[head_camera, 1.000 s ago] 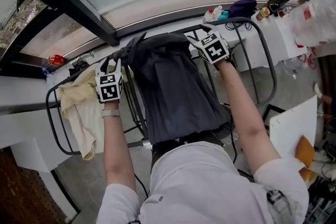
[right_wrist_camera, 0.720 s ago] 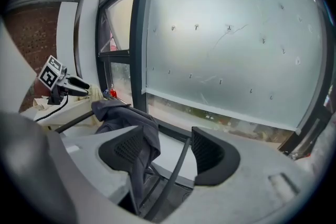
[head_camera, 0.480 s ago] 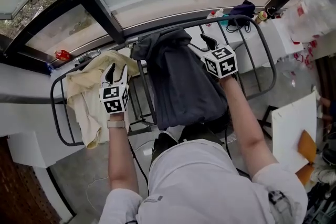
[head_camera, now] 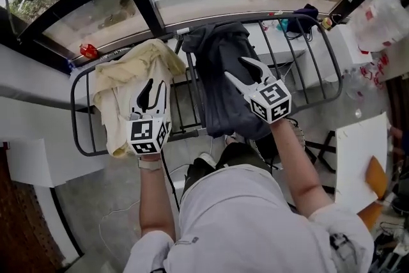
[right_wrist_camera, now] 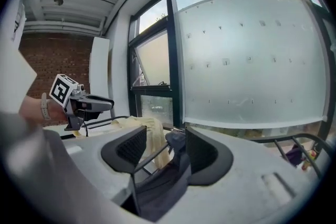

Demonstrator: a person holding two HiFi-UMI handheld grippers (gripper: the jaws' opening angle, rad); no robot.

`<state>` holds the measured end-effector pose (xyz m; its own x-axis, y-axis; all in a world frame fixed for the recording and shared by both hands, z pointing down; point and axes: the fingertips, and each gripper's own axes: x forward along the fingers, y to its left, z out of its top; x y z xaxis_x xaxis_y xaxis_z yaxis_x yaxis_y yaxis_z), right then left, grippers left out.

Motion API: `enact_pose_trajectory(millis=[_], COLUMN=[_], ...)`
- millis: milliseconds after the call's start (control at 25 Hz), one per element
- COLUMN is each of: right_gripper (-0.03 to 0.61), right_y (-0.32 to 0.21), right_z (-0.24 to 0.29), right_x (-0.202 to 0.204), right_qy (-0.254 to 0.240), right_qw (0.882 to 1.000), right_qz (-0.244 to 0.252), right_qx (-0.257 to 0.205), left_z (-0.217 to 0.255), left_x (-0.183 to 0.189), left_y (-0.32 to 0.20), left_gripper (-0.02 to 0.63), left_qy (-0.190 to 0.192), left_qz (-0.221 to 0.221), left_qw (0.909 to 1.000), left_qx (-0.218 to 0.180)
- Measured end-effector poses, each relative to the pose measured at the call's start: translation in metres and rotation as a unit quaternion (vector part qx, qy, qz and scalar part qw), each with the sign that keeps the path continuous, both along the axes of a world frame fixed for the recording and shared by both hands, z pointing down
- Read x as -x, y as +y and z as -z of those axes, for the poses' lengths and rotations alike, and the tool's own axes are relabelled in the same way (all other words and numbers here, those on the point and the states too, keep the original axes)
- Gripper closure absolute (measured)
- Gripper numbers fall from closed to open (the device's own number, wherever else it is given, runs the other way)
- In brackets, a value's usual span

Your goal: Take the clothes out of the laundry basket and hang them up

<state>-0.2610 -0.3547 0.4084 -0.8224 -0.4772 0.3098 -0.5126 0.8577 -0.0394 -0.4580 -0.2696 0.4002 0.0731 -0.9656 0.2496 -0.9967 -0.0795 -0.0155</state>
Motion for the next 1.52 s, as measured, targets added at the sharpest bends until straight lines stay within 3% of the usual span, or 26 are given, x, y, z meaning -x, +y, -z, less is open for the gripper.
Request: enact_pose_trajectory(millis=[240, 600, 1160, 1520], right_gripper=[0.388, 0.498, 0.502, 0.502], right_y=[0.067, 0.136, 0.182, 0.186], right_z=[0.019, 0.034, 0.026, 0.014], right_x=[0.018, 0.036, 0.051, 0.044], right_qy=[-0.044, -0.073, -0.06, -0.047], right_qw=[0.999, 0.993, 0.991, 0.993], right_qz=[0.025, 0.064, 0.093, 0.077], right_qx=[-0.021, -0.063, -0.081, -0.073], left_z=[0.015, 0.049, 0.036, 0.017], left_x=[-0.01, -0.018, -0.01, -0.01], left_y=[0.062, 0.127, 0.165, 0.174], left_gripper=[0.499, 0.534, 0.541, 0.545], left_qy=[0.025, 0.0, 0.016, 0.029], left_qz=[-0.001, -0.001, 0.006, 0.008], left_qw=[0.9989, 0.9942, 0.9937, 0.995], left_qx=[-0.039, -0.108, -0.111, -0.095])
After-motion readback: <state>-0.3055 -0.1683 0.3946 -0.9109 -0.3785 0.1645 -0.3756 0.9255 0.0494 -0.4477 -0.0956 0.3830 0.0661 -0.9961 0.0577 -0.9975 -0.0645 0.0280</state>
